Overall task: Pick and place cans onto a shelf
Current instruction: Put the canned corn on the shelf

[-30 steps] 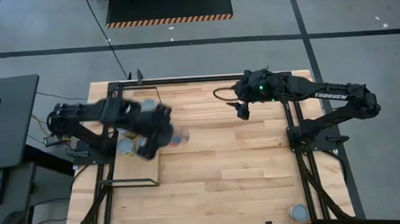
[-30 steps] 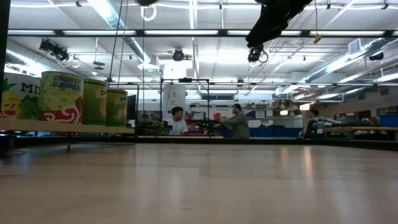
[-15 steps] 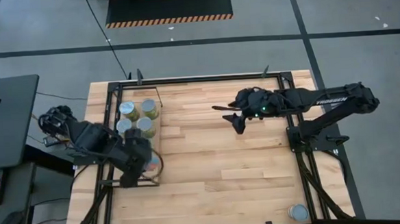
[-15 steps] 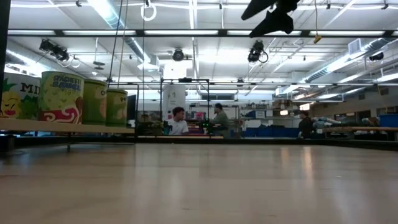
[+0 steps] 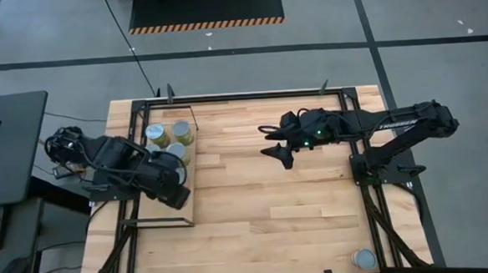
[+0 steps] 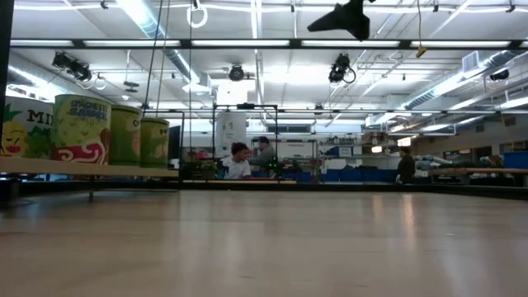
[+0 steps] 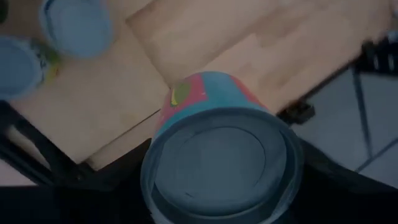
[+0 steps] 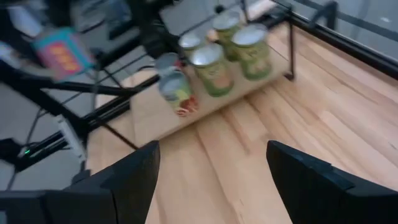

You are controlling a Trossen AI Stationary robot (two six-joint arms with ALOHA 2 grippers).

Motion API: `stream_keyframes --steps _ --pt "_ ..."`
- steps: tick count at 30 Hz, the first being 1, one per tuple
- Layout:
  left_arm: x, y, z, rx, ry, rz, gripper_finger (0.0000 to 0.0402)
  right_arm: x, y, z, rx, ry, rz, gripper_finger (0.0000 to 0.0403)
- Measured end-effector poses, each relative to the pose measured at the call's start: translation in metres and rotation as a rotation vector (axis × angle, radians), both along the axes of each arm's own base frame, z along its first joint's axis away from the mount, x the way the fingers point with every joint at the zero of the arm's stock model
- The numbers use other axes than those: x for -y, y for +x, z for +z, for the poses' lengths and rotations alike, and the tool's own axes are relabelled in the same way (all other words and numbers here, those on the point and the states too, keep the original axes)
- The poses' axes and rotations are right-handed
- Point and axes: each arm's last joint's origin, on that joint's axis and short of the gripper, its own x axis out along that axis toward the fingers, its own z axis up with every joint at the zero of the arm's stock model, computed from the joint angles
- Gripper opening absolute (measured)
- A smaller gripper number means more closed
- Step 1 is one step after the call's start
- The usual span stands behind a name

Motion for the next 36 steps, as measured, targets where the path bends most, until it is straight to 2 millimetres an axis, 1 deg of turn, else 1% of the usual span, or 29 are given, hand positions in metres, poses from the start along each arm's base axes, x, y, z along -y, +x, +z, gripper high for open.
stream_keyframes --steps 2,4,7,10,13,16,18,22,25,28,32,36 --pt "-0.002 -0.004 -0.009 -0.051 -0.023 0.077 0.0288 0.000 0.000 0.001 0.006 -0.016 0.043 0.0301" --pt "-0.005 -0.012 -0.022 -0.125 -0.060 0.159 0.0288 -0.001 0.000 0.001 0.003 -0.024 0.089 0.0301" --pt "-0.013 -0.031 -0.043 -0.220 -0.095 0.296 0.0288 -0.002 -0.001 0.000 -0.009 -0.039 0.169 0.0301" --pt "-0.022 -0.051 -0.056 -0.262 -0.116 0.435 0.0288 -0.006 -0.002 -0.001 -0.016 -0.035 0.248 0.0301" --pt "-0.028 -0.065 -0.071 -0.308 -0.132 0.521 0.0288 -0.009 -0.002 -0.001 -0.017 -0.018 0.313 0.0301" --pt "-0.032 -0.075 -0.087 -0.354 -0.128 0.543 0.0288 -0.010 -0.002 -0.001 -0.015 -0.018 0.354 0.0301" --pt "-0.033 -0.077 -0.098 -0.364 -0.124 0.532 0.0288 -0.011 -0.003 -0.001 -0.015 -0.008 0.373 0.0301" --pt "-0.036 -0.084 -0.119 -0.400 -0.091 0.530 0.0288 -0.011 -0.003 -0.002 -0.033 0.018 0.363 0.0301" --pt "-0.037 -0.086 -0.133 -0.367 -0.119 0.521 0.0288 -0.011 -0.004 -0.003 -0.047 0.039 0.352 0.0301" --pt "-0.036 -0.086 -0.146 -0.320 -0.160 0.520 0.0288 -0.011 -0.005 -0.005 -0.062 0.045 0.351 0.0301" --pt "-0.037 -0.091 -0.162 -0.344 -0.125 0.510 0.0288 -0.011 -0.005 -0.005 -0.072 0.048 0.341 0.0301" --pt "-0.036 -0.096 -0.172 -0.365 -0.107 0.492 0.0288 -0.010 -0.005 -0.006 -0.075 0.065 0.323 0.0301"
